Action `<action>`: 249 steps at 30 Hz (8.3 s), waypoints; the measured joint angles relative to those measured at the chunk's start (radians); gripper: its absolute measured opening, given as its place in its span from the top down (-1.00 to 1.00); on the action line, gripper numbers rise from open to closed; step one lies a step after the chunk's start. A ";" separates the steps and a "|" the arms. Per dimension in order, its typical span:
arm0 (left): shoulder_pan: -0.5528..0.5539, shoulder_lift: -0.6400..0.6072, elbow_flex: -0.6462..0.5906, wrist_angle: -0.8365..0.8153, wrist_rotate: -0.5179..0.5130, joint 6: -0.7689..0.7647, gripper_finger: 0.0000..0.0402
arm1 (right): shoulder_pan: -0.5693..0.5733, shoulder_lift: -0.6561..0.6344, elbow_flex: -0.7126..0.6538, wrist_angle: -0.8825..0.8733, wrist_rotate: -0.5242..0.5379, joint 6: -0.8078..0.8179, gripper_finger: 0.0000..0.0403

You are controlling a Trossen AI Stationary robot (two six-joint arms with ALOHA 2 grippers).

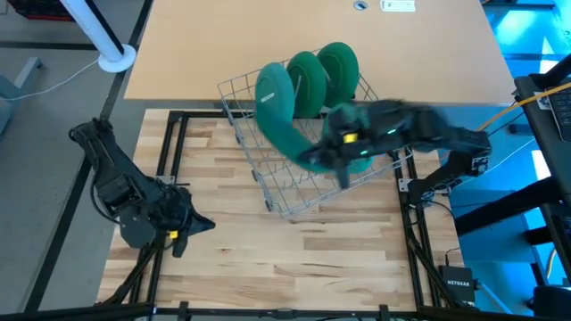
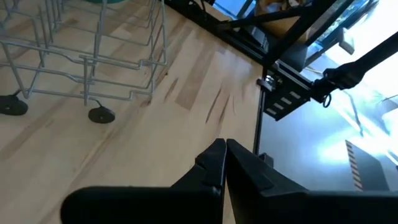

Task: Sort dishes
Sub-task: Put the green plate in the dish rack, then return to Home Position

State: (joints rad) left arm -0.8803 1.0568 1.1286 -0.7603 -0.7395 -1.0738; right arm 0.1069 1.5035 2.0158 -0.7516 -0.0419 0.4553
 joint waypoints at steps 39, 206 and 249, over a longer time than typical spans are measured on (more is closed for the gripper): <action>-0.004 0.032 0.000 -0.001 0.000 -0.106 0.98 | -0.173 -0.372 -1.258 1.515 -0.183 0.301 0.97; 0.423 -0.105 -0.870 1.094 0.008 0.634 0.98 | -0.257 -1.096 -1.646 0.770 -0.176 -0.177 0.34; 0.743 -0.104 -0.928 1.080 0.042 0.815 0.98 | -0.257 -1.094 -1.681 0.912 -0.553 -0.149 0.34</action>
State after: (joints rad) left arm -0.1371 0.9527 0.2006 0.3202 -0.6979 -0.2592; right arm -0.1501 0.4095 0.3344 0.1603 -0.5950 0.3065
